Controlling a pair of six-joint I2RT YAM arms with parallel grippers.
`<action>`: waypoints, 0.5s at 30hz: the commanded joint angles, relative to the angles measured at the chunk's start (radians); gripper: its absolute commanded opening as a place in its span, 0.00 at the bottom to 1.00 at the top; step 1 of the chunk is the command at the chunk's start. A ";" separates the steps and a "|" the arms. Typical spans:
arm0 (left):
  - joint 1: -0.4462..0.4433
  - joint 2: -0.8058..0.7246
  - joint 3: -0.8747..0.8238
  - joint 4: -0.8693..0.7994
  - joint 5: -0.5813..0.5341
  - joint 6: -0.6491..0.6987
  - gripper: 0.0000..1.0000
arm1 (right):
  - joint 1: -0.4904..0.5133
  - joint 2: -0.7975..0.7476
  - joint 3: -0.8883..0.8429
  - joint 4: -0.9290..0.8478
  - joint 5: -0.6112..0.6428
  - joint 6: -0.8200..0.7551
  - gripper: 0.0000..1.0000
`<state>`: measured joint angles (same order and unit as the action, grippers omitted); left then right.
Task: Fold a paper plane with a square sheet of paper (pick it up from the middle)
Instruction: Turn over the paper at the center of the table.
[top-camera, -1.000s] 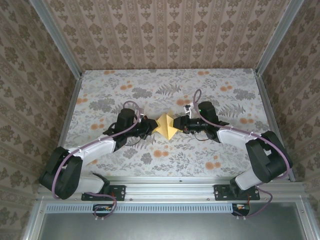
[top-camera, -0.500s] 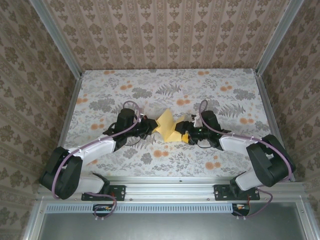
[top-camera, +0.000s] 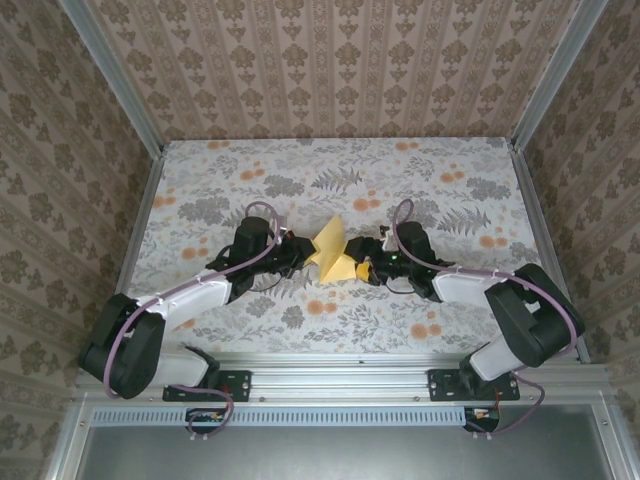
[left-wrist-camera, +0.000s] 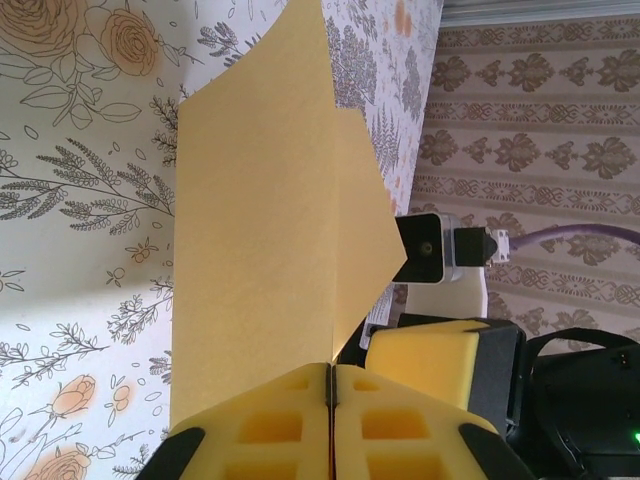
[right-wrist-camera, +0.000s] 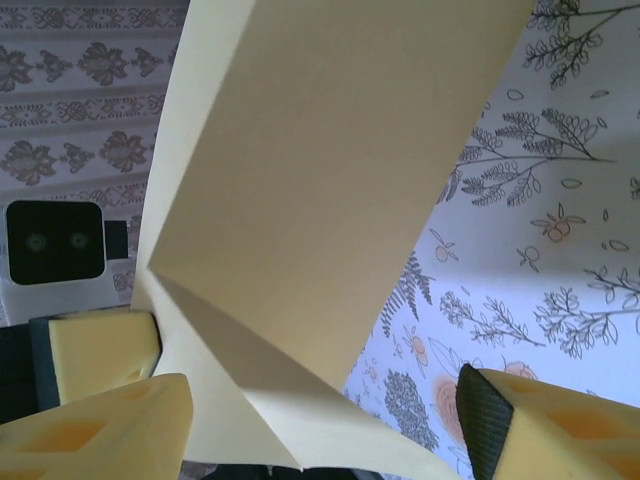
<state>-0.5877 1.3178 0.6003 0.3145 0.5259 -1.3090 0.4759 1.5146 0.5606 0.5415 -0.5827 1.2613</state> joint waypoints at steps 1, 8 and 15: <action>-0.001 -0.018 0.013 -0.019 0.017 0.017 0.09 | -0.003 0.031 0.047 0.085 0.000 0.002 0.70; 0.011 -0.044 -0.002 -0.059 0.019 0.036 0.13 | -0.011 0.066 0.090 0.176 -0.056 0.000 0.57; 0.017 -0.054 0.003 -0.076 0.033 0.051 0.17 | -0.010 0.119 0.108 0.196 -0.107 -0.006 0.39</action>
<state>-0.5774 1.2903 0.6003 0.2649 0.5354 -1.2945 0.4683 1.6039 0.6453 0.7021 -0.6437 1.2613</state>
